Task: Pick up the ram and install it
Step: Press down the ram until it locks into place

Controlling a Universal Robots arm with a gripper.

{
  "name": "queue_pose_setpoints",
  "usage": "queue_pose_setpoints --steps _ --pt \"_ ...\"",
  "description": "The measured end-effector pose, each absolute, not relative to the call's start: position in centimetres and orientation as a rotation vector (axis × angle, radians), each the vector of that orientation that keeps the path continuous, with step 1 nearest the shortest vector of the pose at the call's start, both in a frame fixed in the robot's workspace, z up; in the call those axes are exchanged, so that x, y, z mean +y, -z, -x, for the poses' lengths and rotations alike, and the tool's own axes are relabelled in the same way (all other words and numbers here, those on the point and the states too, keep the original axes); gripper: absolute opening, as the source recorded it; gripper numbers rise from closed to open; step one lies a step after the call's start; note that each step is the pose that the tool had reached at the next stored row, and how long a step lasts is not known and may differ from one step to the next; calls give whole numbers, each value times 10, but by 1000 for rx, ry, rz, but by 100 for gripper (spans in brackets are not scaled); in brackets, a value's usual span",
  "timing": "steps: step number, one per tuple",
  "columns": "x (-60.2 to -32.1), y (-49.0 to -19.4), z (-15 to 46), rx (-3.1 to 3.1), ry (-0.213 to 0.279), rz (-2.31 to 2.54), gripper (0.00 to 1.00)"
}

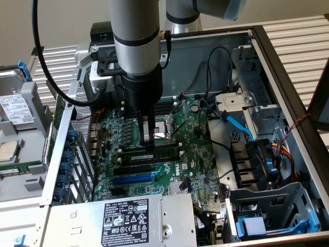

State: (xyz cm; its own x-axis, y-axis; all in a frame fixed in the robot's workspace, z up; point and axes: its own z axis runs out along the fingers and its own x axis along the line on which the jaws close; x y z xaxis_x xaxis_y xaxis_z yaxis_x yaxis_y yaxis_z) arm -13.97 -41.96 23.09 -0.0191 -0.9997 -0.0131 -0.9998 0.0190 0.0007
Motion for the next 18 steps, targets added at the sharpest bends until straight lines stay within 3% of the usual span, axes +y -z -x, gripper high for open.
queue_pose_setpoints --steps 18 --pt "-420 -230 140 2236 -15 2194 11"
